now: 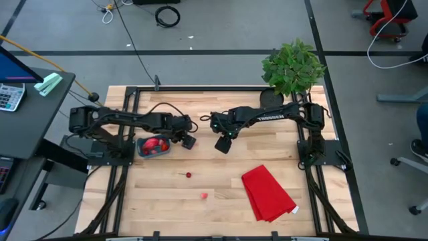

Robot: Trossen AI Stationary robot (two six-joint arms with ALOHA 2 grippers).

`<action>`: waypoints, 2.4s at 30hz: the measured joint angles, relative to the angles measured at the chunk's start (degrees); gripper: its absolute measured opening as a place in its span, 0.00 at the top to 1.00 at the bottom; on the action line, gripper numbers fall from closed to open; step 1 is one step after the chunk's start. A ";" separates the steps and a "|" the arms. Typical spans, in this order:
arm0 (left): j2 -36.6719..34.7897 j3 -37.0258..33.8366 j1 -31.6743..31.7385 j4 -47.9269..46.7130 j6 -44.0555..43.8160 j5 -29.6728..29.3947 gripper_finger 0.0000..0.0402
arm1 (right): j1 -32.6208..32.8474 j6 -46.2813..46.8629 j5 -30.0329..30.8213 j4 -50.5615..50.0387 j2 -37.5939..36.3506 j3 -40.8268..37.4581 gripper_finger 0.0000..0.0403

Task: Pick and placing Produce into tupperware
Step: Put the purple onion into the blue bin

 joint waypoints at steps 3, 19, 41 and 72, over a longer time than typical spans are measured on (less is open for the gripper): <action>0.83 0.01 -0.07 0.33 -0.26 0.03 0.32 | -0.01 -0.08 0.00 0.37 0.00 0.02 0.50; 5.89 0.08 0.12 5.68 -1.49 1.57 0.32 | -0.01 -0.26 -1.52 2.99 0.00 0.02 0.50; 5.81 0.24 2.14 8.10 13.77 -5.16 0.32 | 0.01 -0.19 -4.31 3.93 0.00 0.02 0.50; 10.42 0.24 3.34 14.63 29.50 -2.99 0.32 | 0.03 1.25 -4.28 4.44 -0.04 0.02 0.50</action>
